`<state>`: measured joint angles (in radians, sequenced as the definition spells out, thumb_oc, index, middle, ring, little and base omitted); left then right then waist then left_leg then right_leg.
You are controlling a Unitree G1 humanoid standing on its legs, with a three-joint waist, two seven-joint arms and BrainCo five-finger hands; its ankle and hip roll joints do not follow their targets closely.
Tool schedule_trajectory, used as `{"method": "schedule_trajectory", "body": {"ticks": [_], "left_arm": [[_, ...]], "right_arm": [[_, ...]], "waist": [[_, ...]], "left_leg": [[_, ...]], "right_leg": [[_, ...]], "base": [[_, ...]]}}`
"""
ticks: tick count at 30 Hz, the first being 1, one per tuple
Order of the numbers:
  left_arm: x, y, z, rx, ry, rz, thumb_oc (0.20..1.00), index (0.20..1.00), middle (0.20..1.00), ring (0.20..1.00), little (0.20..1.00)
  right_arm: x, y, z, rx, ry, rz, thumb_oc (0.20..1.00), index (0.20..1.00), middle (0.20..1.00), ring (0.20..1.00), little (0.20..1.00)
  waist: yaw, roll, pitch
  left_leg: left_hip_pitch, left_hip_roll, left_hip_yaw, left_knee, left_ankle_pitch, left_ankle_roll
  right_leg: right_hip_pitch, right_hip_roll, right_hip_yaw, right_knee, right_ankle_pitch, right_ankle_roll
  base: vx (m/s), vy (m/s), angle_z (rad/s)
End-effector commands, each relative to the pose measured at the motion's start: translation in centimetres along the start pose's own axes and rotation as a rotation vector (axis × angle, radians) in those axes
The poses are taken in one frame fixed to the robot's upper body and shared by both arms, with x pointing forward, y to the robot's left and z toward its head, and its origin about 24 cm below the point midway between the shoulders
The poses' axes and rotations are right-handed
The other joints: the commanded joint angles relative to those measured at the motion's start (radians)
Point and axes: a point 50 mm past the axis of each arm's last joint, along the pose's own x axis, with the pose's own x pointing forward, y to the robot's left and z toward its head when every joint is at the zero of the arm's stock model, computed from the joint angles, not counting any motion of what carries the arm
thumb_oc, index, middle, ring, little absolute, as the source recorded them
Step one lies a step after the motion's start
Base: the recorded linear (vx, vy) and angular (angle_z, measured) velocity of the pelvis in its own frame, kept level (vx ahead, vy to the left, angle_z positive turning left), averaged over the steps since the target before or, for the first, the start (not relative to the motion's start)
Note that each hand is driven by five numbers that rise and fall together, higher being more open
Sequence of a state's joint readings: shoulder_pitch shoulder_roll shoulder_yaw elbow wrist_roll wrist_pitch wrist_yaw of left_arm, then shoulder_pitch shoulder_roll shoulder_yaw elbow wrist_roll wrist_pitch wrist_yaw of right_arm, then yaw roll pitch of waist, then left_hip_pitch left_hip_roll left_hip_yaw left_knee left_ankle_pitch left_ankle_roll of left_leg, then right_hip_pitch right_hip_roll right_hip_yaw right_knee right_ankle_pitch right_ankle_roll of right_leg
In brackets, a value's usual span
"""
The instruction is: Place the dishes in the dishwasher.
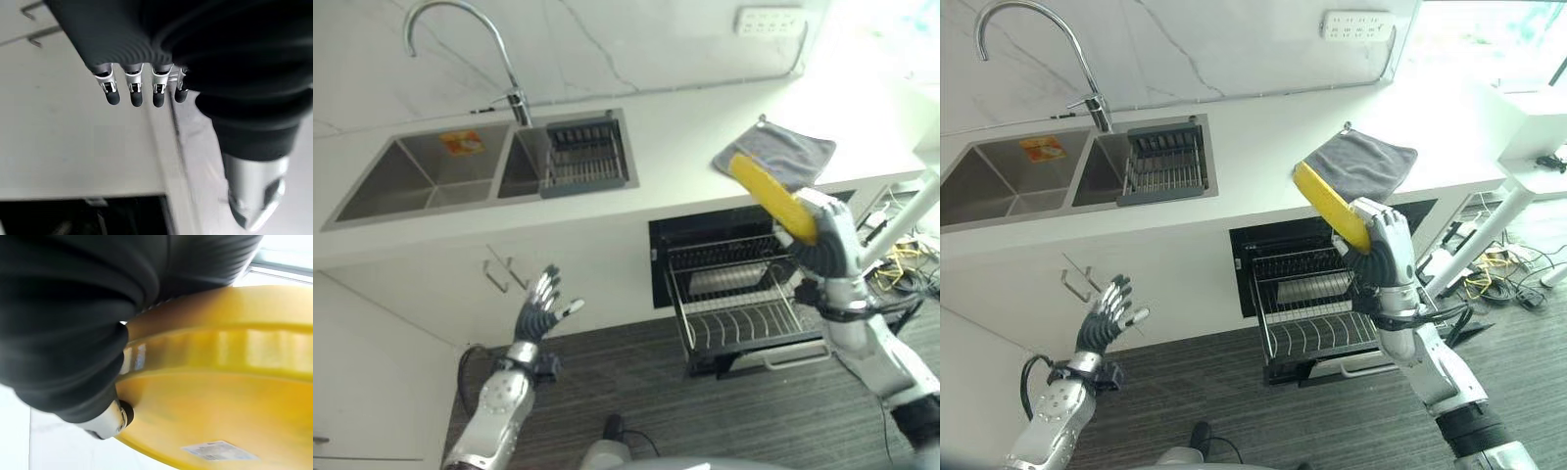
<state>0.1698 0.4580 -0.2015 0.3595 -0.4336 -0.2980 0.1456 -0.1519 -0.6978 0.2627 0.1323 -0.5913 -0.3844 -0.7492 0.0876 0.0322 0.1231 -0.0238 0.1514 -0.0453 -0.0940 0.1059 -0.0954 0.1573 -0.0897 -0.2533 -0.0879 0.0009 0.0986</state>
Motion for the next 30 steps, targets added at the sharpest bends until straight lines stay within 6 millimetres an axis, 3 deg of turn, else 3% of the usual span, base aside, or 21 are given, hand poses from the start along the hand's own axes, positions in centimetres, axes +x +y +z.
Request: {"method": "schedule_trajectory", "body": {"ticks": [1, 5, 6, 11, 13, 17, 21, 25, 30], "left_arm": [[0.7, 1.0, 2.1, -0.089, -0.129, 0.051, 1.0, 1.0, 1.0, 1.0, 1.0], [-1.4, 2.6, -3.1, -0.162, 0.042, 0.186, 1.0, 1.0, 1.0, 1.0, 1.0], [-2.6, 3.7, -5.3, -0.243, 0.126, 0.286, 1.0, 1.0, 1.0, 1.0, 1.0], [-5.0, 5.3, -8.5, -0.326, 0.267, 0.458, 1.0, 1.0, 1.0, 1.0, 1.0], [-5.5, 5.6, -9.0, -0.292, 0.295, 0.475, 1.0, 1.0, 1.0, 1.0, 1.0], [-6.3, 6.6, -9.8, -0.316, 0.328, 0.531, 1.0, 1.0, 1.0, 1.0, 1.0], [-6.8, 7.4, -10.3, -0.377, 0.343, 0.602, 1.0, 1.0, 1.0, 1.0, 1.0], [-7.7, 7.8, -10.7, -0.359, 0.37, 0.631, 1.0, 1.0, 1.0, 1.0, 1.0], [-9.0, 8.1, -11.3, -0.345, 0.404, 0.642, 1.0, 1.0, 1.0, 1.0, 1.0]], "right_arm": [[2.4, -1.7, 1.9, -0.069, -0.202, -0.215, 0.2, 0.2, 0.2, 0.2, 0.2], [0.8, 0.0, 0.5, -0.164, -0.191, -0.179, 0.2, 0.2, 0.2, 0.2, 0.2], [-0.1, 0.8, -0.3, -0.195, -0.166, -0.151, 0.2, 0.2, 0.2, 0.2, 0.2], [-1.3, 1.7, -0.9, -0.224, -0.128, -0.097, 0.2, 0.2, 0.2, 0.2, 0.2], [-1.6, 1.6, -1.2, -0.22, -0.104, -0.092, 0.2, 0.2, 0.2, 0.2, 0.2], [-1.3, 0.5, -1.7, -0.23, -0.101, -0.133, 0.2, 0.2, 0.2, 0.2, 0.2], [-0.4, -0.4, -2.3, -0.264, -0.14, -0.107, 0.2, 0.2, 0.2, 0.2, 0.2], [-1.0, -0.8, -3.2, -0.25, -0.093, -0.075, 0.2, 0.2, 0.2, 0.2, 0.2], [-3.3, 0.0, -4.5, -0.175, 0.085, 0.032, 0.2, 0.2, 0.2, 0.2, 0.2]], "waist": [[0.024, -0.031, -0.034], [0.051, -0.034, -0.033], [0.06, -0.033, -0.033], [0.069, -0.043, -0.029], [0.066, -0.047, -0.013], [0.034, -0.034, 0.095], [0.024, -0.028, 0.141], [0.021, -0.027, 0.153], [0.017, -0.02, 0.145]], "left_leg": [[0.054, 0.069, 0.079, 0.007, -0.071, -0.031], [0.054, 0.069, 0.07, 0.007, -0.071, -0.032], [0.054, 0.07, 0.067, 0.007, -0.071, -0.033], [0.075, 0.055, 0.052, 0.007, -0.078, -0.025], [0.084, 0.048, 0.047, 0.022, -0.072, -0.022], [-0.067, 0.037, -0.001, 0.356, -0.182, -0.017], [-0.179, 0.048, -0.005, 0.488, -0.227, -0.02], [-0.207, 0.052, -0.009, 0.526, -0.225, -0.027], [-0.164, 0.054, 0.002, 0.483, -0.185, -0.032]], "right_leg": [[-0.027, -0.092, -0.013, 0.001, 0.0, 0.062], [-0.017, -0.097, -0.028, 0.001, -0.005, 0.065], [-0.011, -0.097, -0.036, 0.001, -0.009, 0.066], [0.013, -0.085, -0.027, 0.001, -0.017, 0.059], [0.031, -0.076, -0.013, 0.009, -0.02, 0.048], [-0.124, -0.086, 0.044, 0.313, -0.144, 0.017], [-0.236, -0.105, 0.06, 0.44, -0.193, -0.007], [-0.262, -0.111, 0.064, 0.471, -0.196, -0.015], [-0.211, -0.099, 0.05, 0.418, -0.184, -0.017]], "base": [[0.13, -0.021, 0.13], [0.1, -0.022, 0.06], [0.09, -0.003, 0.07], [0.12, -0.001, 0.13], [0.08, 0.029, 0.14], [-0.06, 0.052, 0.06], [-0.16, 0.067, 0.05], [-0.08, 0.043, -0.04], [0.02, 0.049, 0.01]]}}
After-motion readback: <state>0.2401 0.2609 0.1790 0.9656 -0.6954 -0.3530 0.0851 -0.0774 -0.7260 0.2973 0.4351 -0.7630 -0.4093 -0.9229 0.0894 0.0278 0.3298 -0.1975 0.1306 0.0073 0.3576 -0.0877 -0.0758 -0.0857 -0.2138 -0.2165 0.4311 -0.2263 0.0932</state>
